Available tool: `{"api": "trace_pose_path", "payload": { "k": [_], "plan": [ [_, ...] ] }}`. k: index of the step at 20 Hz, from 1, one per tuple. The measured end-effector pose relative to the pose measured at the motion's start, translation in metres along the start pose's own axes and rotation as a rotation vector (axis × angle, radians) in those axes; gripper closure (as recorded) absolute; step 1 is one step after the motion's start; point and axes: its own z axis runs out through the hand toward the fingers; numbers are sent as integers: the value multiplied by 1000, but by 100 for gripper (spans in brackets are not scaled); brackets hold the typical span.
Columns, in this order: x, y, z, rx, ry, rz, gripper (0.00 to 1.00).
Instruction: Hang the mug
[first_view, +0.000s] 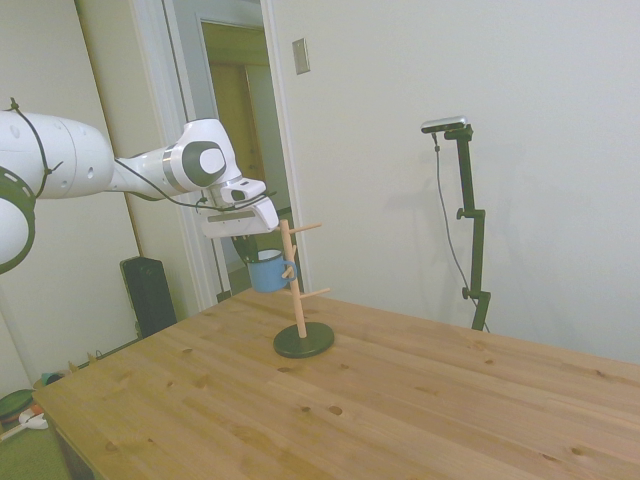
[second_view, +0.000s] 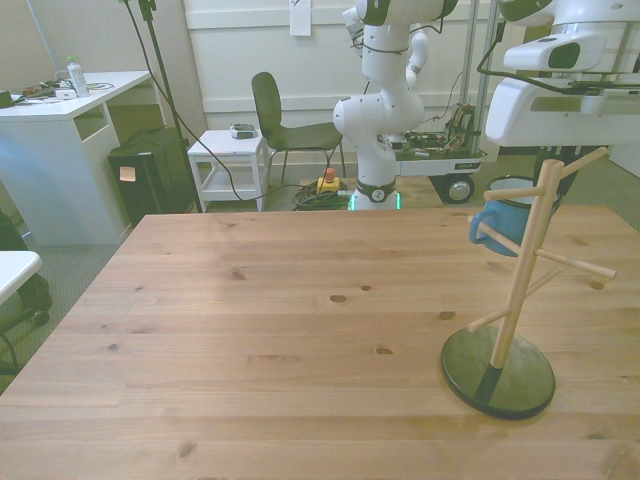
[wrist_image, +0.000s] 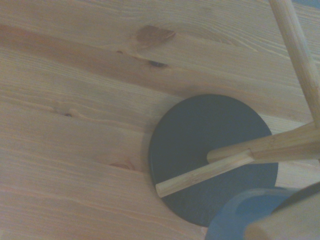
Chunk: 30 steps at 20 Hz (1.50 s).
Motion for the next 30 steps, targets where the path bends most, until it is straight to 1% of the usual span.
{"api": "trace_pose_path", "payload": {
  "k": [16,19,22,24,27,28,30],
  "plan": [
    [0,1,-8,10,15,2,0],
    [-7,-3,-10,13,15,-1,0],
    [-24,-2,-18,19,13,-10,0],
    [-42,8,-26,25,13,-5,0],
    [-67,35,-42,38,29,11,0],
    [-74,47,-47,45,34,22,0],
    [-82,78,-50,50,27,75,0]
  ]
}}
